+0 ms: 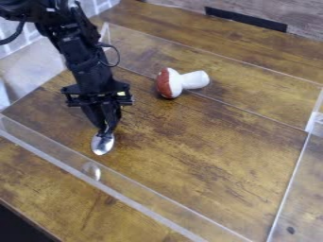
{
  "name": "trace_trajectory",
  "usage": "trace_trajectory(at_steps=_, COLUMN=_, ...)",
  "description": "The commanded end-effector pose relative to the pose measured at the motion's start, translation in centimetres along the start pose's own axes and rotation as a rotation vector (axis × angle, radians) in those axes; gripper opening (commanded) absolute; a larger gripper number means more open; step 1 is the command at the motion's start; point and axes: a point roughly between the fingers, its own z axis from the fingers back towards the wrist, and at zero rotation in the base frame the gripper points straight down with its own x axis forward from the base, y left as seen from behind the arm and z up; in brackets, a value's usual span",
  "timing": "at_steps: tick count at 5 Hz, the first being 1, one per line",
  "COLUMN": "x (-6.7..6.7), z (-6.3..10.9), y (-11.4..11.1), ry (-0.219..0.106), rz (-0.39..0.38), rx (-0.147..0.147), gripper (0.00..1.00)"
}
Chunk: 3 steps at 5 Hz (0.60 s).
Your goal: Move the green spoon to the right
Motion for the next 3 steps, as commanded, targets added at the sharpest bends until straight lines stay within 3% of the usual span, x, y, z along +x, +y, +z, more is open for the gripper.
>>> trace_trajectory(at_steps=1, x=0.8, z=2.5, y=0.4, ry=-0.072, rz=-0.009, rx=-0.004, gripper=0.00)
trace_trajectory(at_steps=3, x=0.9, z=5.4, y=-1.4, ry=-0.119, rz=0.012, rx=-0.018, gripper=0.00)
